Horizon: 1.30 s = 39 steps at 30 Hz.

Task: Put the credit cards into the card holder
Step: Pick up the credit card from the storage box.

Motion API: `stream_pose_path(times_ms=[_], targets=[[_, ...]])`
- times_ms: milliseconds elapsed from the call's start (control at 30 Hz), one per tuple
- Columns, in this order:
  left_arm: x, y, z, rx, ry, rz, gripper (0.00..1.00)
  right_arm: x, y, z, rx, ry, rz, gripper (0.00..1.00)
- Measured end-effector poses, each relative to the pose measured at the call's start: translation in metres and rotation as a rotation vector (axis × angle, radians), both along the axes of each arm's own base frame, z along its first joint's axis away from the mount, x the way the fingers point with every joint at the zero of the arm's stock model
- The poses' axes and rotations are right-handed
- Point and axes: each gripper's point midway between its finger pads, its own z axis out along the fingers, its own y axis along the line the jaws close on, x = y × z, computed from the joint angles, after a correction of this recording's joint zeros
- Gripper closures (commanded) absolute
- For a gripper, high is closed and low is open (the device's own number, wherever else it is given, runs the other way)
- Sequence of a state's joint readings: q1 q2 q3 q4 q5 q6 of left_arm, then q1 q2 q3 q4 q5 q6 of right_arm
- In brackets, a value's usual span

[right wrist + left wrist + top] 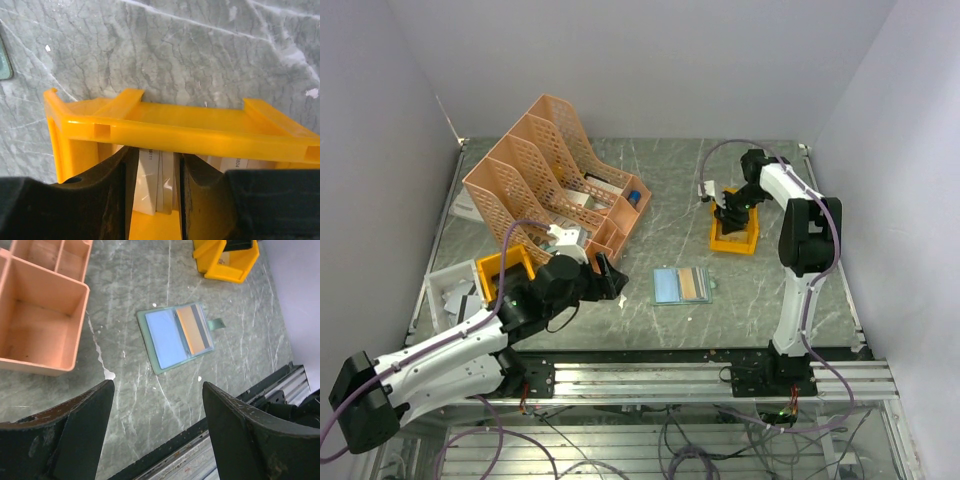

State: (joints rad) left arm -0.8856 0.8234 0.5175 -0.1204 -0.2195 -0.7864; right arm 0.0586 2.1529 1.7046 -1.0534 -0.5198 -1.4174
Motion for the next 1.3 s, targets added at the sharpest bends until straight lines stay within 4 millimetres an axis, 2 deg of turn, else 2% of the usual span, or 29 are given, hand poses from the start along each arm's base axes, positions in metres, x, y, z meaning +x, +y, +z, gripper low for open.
stream_pose_path(times_ms=[100, 233, 700, 1033, 1300], targets=[[-0.003, -0.006, -0.006, -0.005, 0.014, -0.029, 0.18, -0.004, 0.000, -0.004, 0.007, 0.039, -0.008, 0.68], [-0.003, -0.010, -0.007, -0.012, 0.017, -0.045, 0.18, -0.012, -0.001, -0.005, 0.004, 0.067, -0.004, 0.77], [-0.003, -0.011, -0.006, -0.018, 0.013, -0.048, 0.18, -0.046, 0.003, 0.003, 0.037, 0.190, 0.031, 0.86], [-0.003, -0.011, -0.010, -0.008, 0.021, -0.048, 0.18, -0.070, 0.004, 0.034, 0.053, 0.184, 0.044, 0.89], [-0.002, -0.013, -0.014, 0.002, 0.029, -0.048, 0.18, -0.098, 0.001, 0.024, 0.041, 0.252, 0.042, 0.90]])
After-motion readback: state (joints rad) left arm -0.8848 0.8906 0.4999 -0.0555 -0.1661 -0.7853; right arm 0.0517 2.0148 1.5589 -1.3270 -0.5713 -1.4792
